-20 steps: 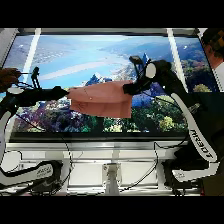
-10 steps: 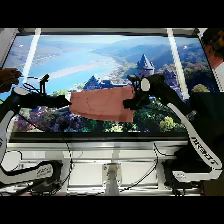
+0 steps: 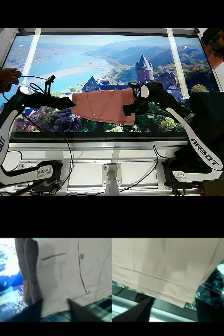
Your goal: Fold the clothes and pants, and hang the long-sleeved shirts on hangers.
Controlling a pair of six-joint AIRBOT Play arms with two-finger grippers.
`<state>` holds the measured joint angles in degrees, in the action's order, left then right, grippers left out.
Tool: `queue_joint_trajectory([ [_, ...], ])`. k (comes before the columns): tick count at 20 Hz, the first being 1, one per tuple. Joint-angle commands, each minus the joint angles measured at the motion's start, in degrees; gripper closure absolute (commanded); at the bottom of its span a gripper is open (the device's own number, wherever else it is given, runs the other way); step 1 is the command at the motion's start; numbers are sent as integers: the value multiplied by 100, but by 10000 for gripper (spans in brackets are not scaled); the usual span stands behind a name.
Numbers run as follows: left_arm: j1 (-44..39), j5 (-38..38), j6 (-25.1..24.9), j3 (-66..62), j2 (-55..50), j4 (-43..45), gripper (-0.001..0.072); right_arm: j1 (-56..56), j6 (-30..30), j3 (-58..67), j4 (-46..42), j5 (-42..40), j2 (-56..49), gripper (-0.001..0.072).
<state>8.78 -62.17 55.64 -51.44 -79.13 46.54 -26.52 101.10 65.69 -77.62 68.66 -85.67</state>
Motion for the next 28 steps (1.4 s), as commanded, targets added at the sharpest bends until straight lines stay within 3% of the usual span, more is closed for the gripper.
queue_joint_trajectory([
  [1, -17, 61, 105, 0, -2, 17, 256, 4, 0, -50, 7, -20, 2, 107],
  [2, -17, 57, 192, 0, -2, 17, 253, 4, -22, -39, -50, 0, 7, 108],
  [3, -17, 59, 251, 0, -2, 15, 198, 7, -28, -24, -120, 2, 24, 108],
  [8, 175, -26, 251, -319, 11, 17, 199, 11, -352, 905, -1388, 1005, 31, 123],
  [9, 240, -81, 251, -525, 11, 24, 262, 11, -474, 1231, -1705, 1182, 31, 123],
  [10, 306, -173, 249, -769, 11, 42, 410, 11, -597, 1550, -2004, 1287, 31, 123],
  [11, 356, -267, 249, -1036, 11, 146, 507, 13, -688, 1888, -2363, 1311, 35, 128],
  [13, 424, -494, 249, -1655, 13, 479, 656, 81, -903, 2490, -3047, 1250, 129, 381],
  [14, 446, -579, 251, -1930, 24, 632, 695, 184, -931, 2763, -3322, 1178, 201, 450],
  [16, 479, -625, 249, -2439, 98, 848, 695, 573, -935, 3213, -3694, 1062, 372, 452],
  [17, 494, -623, 249, -2649, 153, 925, 695, 859, -933, 3368, -3692, 1064, 452, 545],
  [18, 496, -623, 249, -2798, 214, 966, 695, 1220, -927, 3442, -3613, 1104, 538, 698],
  [20, 496, -621, 247, -2911, 334, 964, 695, 2028, -975, 3438, -3034, 1456, 595, 701],
  [21, 494, -625, 247, -2909, 376, 966, 695, 2452, -1248, 3373, -2321, 1652, 584, 701],
  [24, 492, -627, 247, -2909, 376, 966, 695, 3654, -2542, 2734, 1416, 2157, 544, 704],
  [26, 490, -627, 247, -2909, 376, 966, 695, 3950, -3088, 2120, 2942, 2153, 505, 699],
  [27, 490, -627, 249, -2909, 376, 964, 695, 3939, -3163, 1829, 2949, 1958, 494, 599],
  [28, 490, -627, 247, -2909, 376, 966, 695, 3862, -3161, 1499, 2804, 1687, 474, 348],
])
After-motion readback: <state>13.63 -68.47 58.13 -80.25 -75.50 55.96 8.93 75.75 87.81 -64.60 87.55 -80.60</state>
